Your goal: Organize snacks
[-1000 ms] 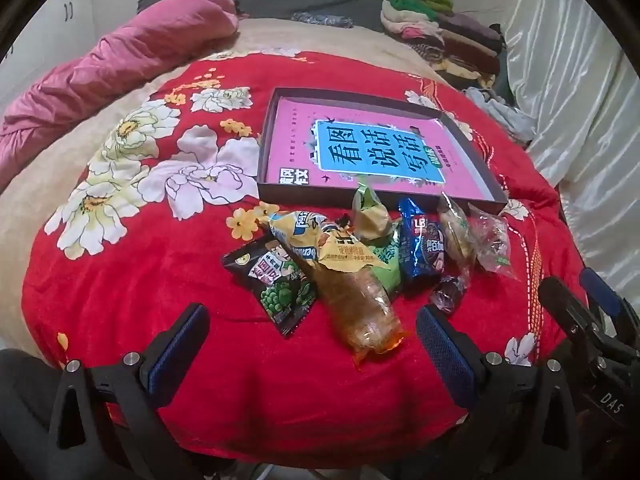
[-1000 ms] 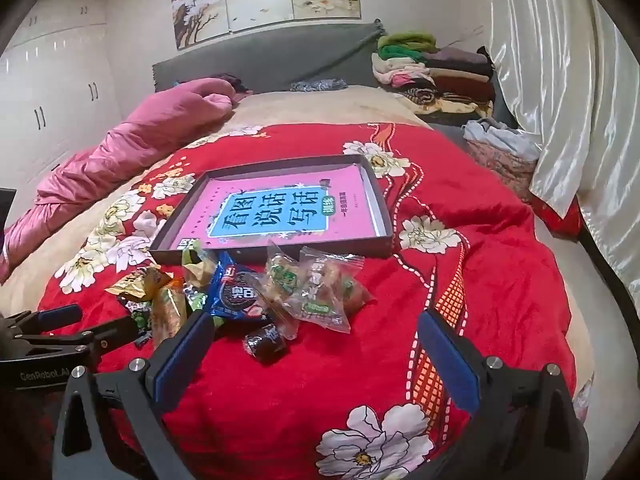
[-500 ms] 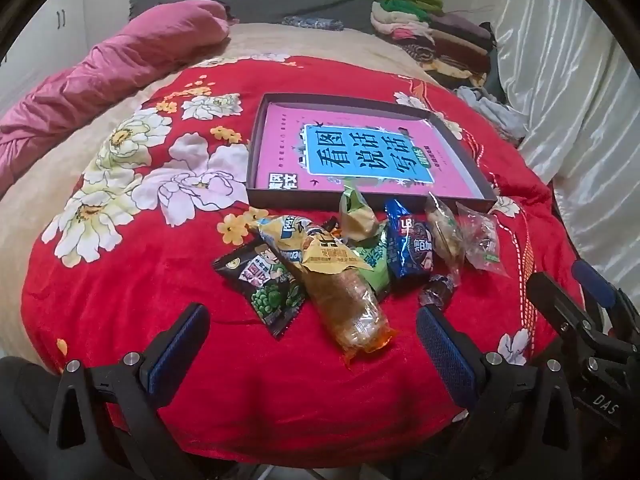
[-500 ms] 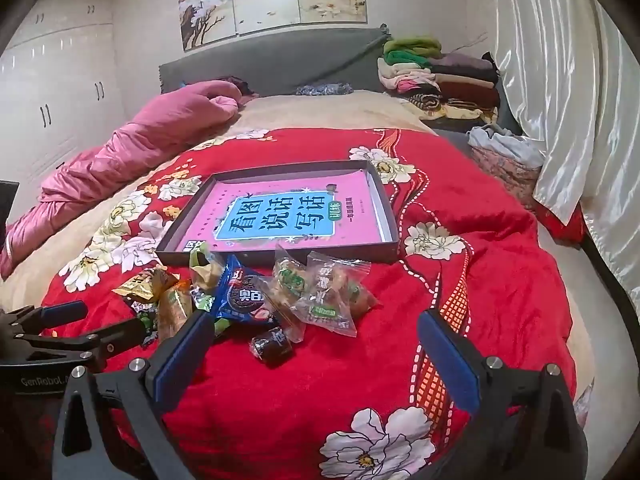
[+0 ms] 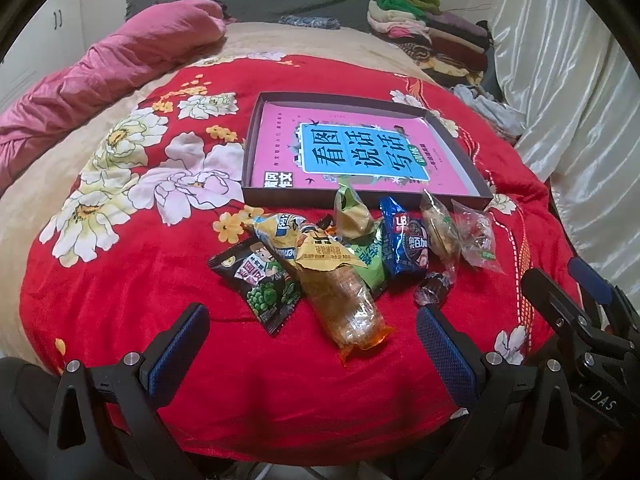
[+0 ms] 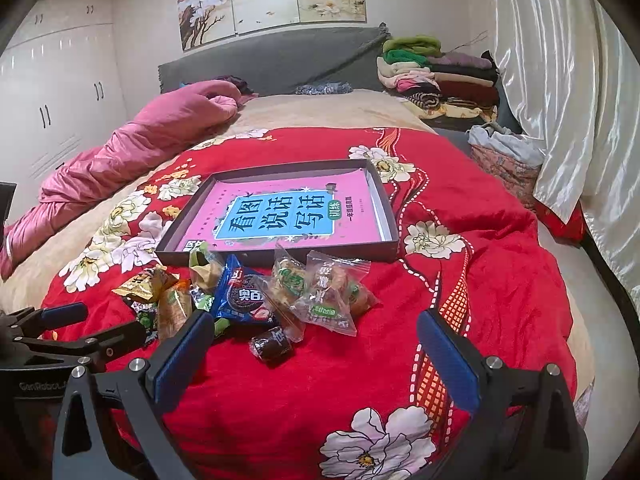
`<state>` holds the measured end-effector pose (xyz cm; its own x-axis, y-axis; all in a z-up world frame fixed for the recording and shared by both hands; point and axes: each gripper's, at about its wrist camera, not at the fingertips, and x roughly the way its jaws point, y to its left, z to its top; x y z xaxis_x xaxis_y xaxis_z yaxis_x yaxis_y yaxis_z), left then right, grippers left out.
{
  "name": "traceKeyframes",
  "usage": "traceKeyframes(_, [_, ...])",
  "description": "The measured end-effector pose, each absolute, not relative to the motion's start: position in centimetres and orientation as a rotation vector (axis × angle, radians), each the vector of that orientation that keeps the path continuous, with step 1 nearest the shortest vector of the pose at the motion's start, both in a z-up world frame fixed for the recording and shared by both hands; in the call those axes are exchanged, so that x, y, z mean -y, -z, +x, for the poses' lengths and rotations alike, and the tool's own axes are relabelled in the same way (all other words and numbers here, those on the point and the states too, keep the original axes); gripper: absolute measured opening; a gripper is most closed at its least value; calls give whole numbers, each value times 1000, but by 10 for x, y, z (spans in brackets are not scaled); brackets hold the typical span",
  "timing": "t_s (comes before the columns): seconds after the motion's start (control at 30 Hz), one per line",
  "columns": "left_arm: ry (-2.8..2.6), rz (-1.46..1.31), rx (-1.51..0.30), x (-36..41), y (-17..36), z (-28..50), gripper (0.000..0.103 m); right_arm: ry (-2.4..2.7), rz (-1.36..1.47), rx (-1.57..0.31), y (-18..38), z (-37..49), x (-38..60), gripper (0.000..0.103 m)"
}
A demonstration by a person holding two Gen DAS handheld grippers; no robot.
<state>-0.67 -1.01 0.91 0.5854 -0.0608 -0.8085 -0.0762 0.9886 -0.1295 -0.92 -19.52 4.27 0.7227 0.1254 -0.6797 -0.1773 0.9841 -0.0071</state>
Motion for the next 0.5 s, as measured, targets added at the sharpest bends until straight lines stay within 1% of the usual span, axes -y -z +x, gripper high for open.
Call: traceKeyframes(0.5, [-12,-160,-952,10,-9,-7,103,-165,-73,-748,-42,-9,196,102])
